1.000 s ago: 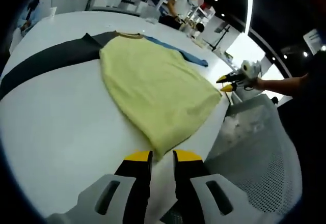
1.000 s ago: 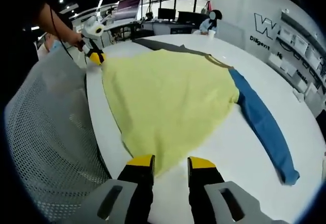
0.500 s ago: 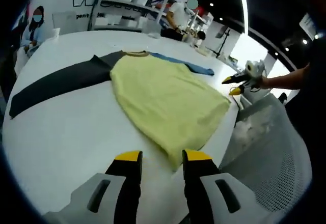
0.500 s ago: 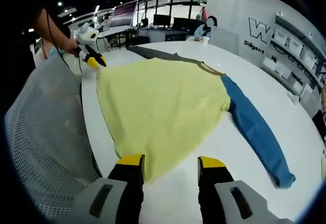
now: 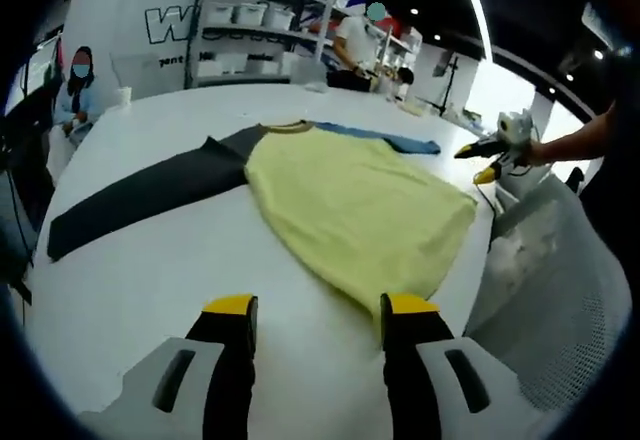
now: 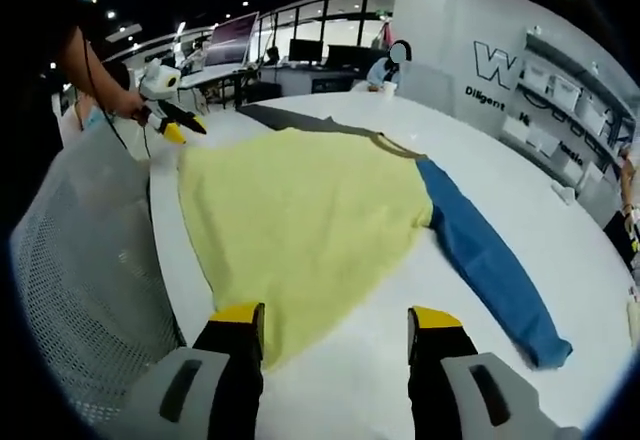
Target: Fold the garment on the visible template until the final outline fits inside the template.
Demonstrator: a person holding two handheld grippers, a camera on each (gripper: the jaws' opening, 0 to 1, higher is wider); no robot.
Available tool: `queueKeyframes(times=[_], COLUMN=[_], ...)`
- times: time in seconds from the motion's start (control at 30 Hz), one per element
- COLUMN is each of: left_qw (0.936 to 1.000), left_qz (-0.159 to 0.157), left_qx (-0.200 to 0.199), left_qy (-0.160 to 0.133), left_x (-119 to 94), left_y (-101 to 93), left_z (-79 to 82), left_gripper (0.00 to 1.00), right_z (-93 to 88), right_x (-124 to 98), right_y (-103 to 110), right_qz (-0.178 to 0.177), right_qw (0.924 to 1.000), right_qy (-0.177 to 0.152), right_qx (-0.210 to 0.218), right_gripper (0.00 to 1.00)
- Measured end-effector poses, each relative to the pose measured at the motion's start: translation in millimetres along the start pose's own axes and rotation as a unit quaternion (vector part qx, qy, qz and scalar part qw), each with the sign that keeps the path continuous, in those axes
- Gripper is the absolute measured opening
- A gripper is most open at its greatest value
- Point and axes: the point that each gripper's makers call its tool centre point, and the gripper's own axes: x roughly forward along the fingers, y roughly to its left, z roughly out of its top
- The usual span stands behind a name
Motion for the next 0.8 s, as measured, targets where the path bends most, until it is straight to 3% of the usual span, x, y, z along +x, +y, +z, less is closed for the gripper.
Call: queueKeyframes(times=[0.2, 0.4, 0.67, 0.8], left_qw=[0.9978, 0.9932, 0.9897, 0.9886], left_qz=[0.043, 0.079, 0.119, 0.138], left_qx=[0.044, 0.085, 0.077, 0.058], left_qy=[-0.026, -0.012, -0.014, -0.018], left_x=[-4, -6, -13, -16], left_y=[17.3, 34.0, 58.1, 69.2], left_z=[7.9, 2.9, 5.0, 8.5], left_gripper=[0.53, 0.51, 0.54, 0.62], right_z=[4.3, 6.5, 5.1, 7.0], right_x=[-3, -7, -10, -11], right_y=[-3, -8, -14, -16], right_qz=[-0.007, -0.016, -0.026, -0.031], right_qw=[0.9999, 0.9996, 0.9991, 0.9988], right_qy=[-0.013, -0.021, -0.026, -0.032], right_qx=[0.005, 0.012, 0.02, 0.022], right_gripper=[0.66, 0.73, 0.79, 0.82])
